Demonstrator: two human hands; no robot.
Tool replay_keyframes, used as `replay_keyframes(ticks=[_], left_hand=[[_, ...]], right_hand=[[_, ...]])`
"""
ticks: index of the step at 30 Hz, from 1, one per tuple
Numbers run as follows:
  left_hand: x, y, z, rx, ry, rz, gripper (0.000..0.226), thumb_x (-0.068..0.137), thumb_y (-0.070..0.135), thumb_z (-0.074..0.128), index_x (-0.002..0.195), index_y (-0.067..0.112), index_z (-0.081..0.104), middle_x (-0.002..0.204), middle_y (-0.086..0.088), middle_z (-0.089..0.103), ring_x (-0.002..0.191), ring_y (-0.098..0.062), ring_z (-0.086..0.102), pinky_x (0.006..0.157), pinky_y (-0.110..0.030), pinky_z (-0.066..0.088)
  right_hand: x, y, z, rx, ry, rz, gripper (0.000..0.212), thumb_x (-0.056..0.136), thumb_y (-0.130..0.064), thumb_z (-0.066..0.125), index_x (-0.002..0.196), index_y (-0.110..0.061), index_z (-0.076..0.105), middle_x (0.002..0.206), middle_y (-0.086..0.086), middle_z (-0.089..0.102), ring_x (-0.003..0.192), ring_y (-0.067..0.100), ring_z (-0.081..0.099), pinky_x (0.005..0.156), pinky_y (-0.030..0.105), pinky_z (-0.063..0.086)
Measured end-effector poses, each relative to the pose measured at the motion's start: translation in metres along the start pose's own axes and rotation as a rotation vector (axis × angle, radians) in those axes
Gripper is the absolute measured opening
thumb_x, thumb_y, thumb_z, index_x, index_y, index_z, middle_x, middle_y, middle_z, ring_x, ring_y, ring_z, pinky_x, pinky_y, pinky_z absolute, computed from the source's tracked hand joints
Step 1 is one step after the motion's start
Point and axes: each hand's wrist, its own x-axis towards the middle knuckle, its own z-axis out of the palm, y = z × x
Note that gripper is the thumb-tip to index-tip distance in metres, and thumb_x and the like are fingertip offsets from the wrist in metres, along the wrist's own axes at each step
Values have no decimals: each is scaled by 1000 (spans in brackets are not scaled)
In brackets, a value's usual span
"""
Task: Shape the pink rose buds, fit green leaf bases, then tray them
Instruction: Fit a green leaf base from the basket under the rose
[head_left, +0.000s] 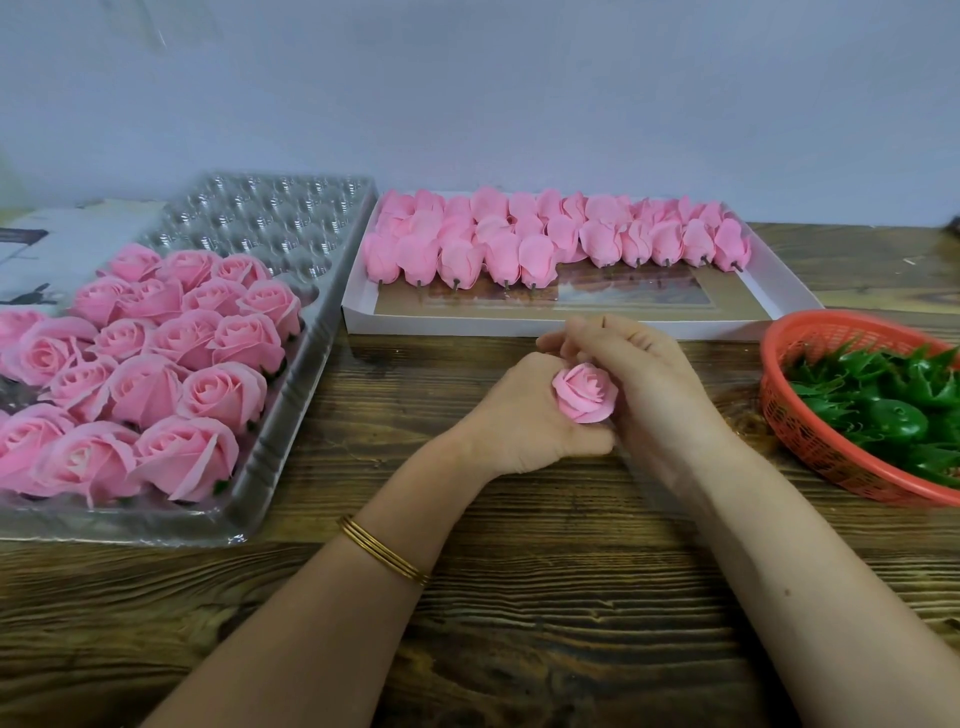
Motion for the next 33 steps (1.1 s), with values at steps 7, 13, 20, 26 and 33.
replay_keyframes(ticks=[7,13,20,26,33], left_hand=[[-2,5,-2,-42,-59,-18,20,74,-5,78,84,-11,61,78,-25,62,72,-22,57,69,-38,50],[-3,6,-3,-120,-37,-50,27,73,-9,78,64,11,62,64,4,61,68,-6,57,72,-27,48],[-2,3,-6,-191,77,-39,46,74,-10,75,52,28,62,57,14,60,61,-3,56,68,-21,48],[-2,1,-8,-228,203,-54,16,75,-4,77,87,5,73,86,-9,74,82,-15,67,77,-32,56],[-1,3,-7,-224,269,-82,19,73,-3,78,91,1,73,92,-17,73,85,-27,68,85,-44,55]], right_hand=[[1,-6,-8,-2,-105,74,8,71,-11,66,66,-6,62,94,15,67,87,16,65,76,30,49],[2,-4,-5,114,-109,129,7,75,-13,63,72,-6,62,85,13,66,77,18,65,63,25,54],[3,-4,-5,178,33,112,20,82,-26,63,73,-8,63,73,6,64,70,15,64,66,27,51],[4,2,-7,79,-45,51,34,71,-27,72,84,3,67,85,17,70,81,21,67,78,31,54],[4,0,-6,136,-47,64,46,75,-20,68,100,18,61,95,24,68,90,27,64,85,34,53]])
